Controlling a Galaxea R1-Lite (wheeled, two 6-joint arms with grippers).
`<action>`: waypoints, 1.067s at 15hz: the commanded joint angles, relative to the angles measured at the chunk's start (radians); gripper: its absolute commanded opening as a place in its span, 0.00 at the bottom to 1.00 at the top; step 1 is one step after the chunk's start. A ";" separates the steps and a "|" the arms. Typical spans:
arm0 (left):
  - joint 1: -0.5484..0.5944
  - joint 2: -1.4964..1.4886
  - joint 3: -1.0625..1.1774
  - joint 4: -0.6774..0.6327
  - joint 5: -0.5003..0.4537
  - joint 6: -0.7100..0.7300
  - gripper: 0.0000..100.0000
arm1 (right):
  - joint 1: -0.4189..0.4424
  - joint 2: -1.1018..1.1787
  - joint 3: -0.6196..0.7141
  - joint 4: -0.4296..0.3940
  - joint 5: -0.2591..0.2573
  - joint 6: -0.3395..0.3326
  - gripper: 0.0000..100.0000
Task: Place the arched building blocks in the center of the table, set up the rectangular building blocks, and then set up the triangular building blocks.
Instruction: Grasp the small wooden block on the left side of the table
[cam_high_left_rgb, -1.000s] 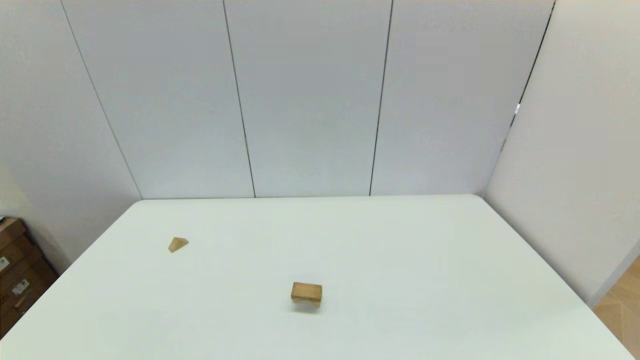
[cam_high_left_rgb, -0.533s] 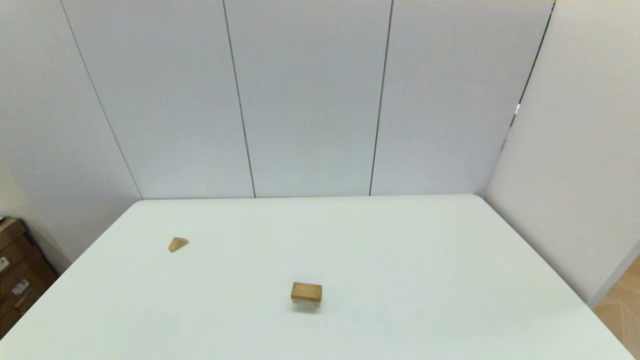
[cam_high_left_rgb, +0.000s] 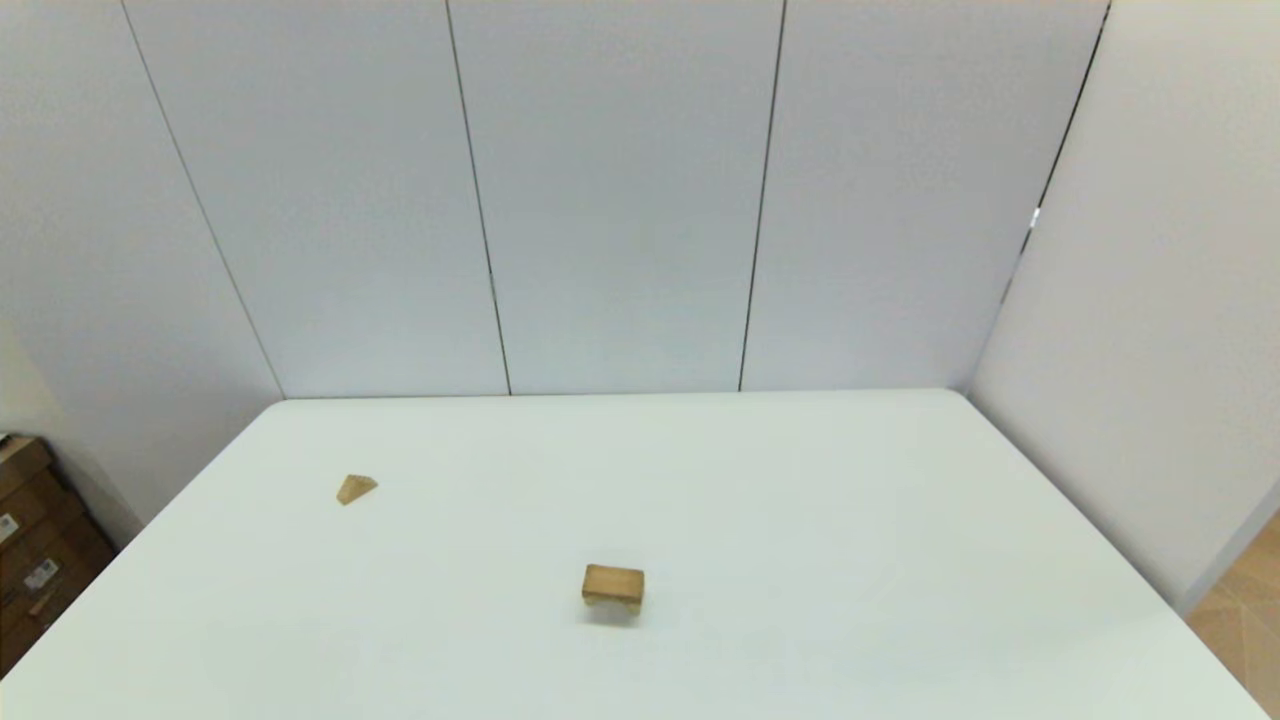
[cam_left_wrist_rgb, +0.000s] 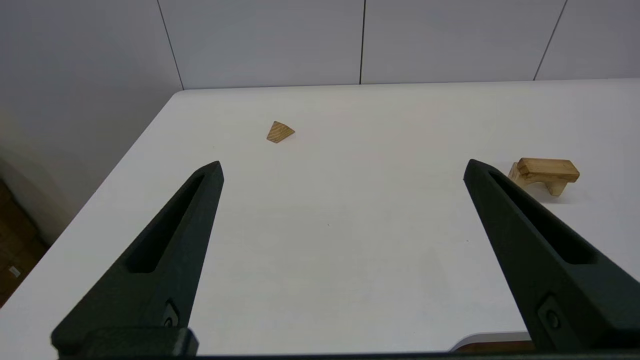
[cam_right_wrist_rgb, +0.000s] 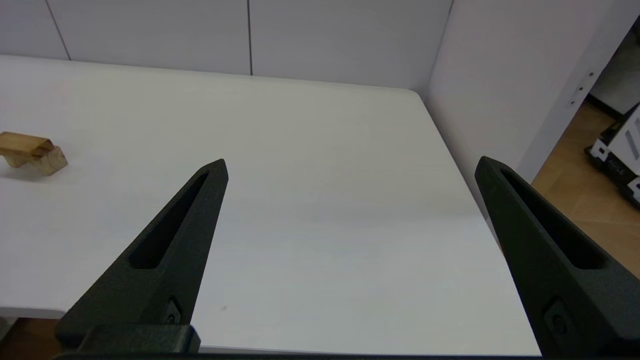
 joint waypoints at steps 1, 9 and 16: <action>0.000 0.002 0.000 0.000 0.000 0.000 1.00 | 0.000 0.000 0.000 0.001 -0.001 0.039 1.00; 0.000 0.002 0.000 0.000 0.000 0.000 1.00 | 0.000 0.000 0.000 0.000 -0.048 0.159 1.00; 0.000 0.002 0.000 0.000 0.000 -0.008 1.00 | 0.000 0.000 0.000 0.000 -0.048 0.159 1.00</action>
